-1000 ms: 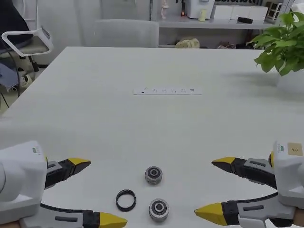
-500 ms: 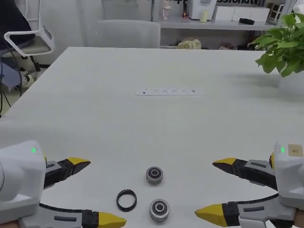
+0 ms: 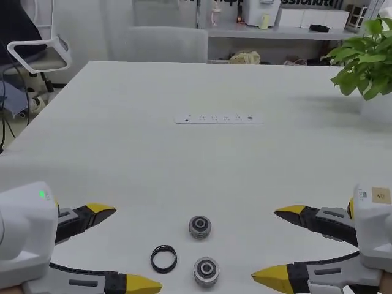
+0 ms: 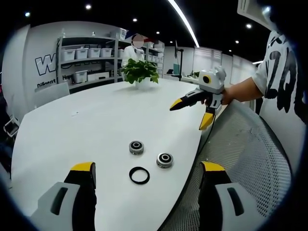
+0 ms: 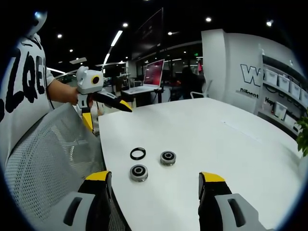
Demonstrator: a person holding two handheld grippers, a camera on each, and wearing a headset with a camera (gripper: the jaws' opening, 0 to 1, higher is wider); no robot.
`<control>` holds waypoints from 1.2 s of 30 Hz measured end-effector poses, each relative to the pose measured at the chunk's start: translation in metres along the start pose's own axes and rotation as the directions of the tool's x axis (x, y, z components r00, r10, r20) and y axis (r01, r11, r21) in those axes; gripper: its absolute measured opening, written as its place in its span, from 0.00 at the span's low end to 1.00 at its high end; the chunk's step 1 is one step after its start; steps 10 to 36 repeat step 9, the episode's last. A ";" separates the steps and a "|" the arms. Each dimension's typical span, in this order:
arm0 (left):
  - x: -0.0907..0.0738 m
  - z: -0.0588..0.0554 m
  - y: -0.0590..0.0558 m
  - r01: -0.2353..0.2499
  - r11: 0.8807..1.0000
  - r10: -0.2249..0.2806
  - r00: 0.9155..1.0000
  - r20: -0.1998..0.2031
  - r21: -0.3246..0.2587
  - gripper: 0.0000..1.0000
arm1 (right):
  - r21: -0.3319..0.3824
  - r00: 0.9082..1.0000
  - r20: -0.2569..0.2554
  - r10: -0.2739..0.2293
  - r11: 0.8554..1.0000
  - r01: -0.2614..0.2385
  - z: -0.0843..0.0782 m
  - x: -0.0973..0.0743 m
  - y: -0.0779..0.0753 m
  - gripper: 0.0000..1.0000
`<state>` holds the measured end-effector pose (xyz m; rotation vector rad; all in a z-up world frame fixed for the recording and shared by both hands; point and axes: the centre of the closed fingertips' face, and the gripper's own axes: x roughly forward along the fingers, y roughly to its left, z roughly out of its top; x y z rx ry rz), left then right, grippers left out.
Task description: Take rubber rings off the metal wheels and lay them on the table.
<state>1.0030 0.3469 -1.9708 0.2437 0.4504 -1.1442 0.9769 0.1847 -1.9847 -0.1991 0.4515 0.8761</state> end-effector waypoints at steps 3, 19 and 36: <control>0.000 0.001 0.000 0.001 1.000 -0.001 1.000 -0.001 0.001 0.87 | 0.003 1.000 0.002 0.001 1.000 -0.001 0.000 0.000 0.000 0.73; 0.000 0.001 0.000 0.000 1.000 0.000 1.000 -0.003 0.000 0.87 | 0.004 1.000 0.001 0.004 1.000 -0.004 0.000 0.001 0.000 0.73; 0.000 0.001 0.000 0.000 1.000 0.000 1.000 -0.003 0.000 0.87 | 0.004 1.000 0.001 0.004 1.000 -0.004 0.000 0.001 0.000 0.73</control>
